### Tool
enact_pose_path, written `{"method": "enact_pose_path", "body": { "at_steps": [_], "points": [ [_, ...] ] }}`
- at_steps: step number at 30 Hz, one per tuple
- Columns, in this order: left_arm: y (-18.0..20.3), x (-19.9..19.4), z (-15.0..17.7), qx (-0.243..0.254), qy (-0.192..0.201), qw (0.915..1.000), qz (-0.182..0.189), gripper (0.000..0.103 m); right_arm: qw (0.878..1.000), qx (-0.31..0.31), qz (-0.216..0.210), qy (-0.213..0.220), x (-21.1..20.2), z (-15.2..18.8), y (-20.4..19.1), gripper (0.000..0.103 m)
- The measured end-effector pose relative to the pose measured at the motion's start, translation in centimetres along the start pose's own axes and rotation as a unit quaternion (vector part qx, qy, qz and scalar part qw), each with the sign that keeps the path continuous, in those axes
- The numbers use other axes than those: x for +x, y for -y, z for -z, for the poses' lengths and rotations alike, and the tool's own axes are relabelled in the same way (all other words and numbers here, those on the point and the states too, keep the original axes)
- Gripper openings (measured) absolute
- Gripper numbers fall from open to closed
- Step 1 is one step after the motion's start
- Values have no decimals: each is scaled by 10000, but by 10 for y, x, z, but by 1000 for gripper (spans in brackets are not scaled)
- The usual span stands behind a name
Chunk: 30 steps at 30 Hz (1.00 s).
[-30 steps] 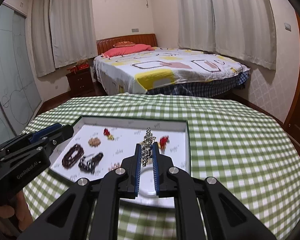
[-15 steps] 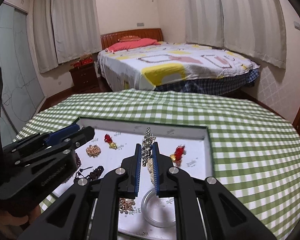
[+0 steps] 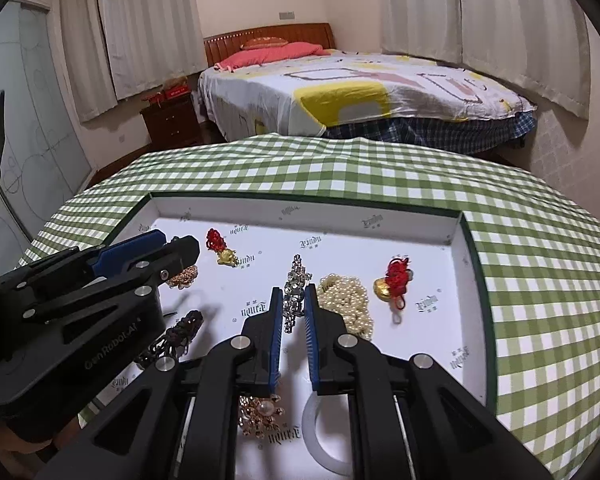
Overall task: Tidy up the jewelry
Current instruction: 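Carry the rhinestone brooch and pearl ring into the box and open both grippers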
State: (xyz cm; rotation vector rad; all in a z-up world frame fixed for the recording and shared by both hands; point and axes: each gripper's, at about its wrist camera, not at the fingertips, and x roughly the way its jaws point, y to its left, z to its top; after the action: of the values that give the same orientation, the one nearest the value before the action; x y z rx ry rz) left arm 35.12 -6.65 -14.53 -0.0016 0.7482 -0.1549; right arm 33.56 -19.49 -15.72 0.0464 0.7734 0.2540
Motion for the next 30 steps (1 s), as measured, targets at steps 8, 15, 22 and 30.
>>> {"method": "enact_pose_path", "body": {
  "at_steps": [8, 15, 22, 30],
  "points": [
    [-1, 13, -2, 58, -179, 9997, -123, 29, 9998, 9, 11, -188, 13, -3, -3, 11],
    [-2, 21, -1, 77, -308, 9993, -177, 29, 9995, 7, -7, -330, 21, -3, -3, 11],
    [-2, 29, 0, 62, -404, 9990, -192, 29, 9990, 5, -32, -443, 28, -3, -4, 12],
    [-5, 28, 0, 30, -400, 9990, -193, 38, 9989, 25, -7, -473, 30, -2, -4, 12]
  ]
}}
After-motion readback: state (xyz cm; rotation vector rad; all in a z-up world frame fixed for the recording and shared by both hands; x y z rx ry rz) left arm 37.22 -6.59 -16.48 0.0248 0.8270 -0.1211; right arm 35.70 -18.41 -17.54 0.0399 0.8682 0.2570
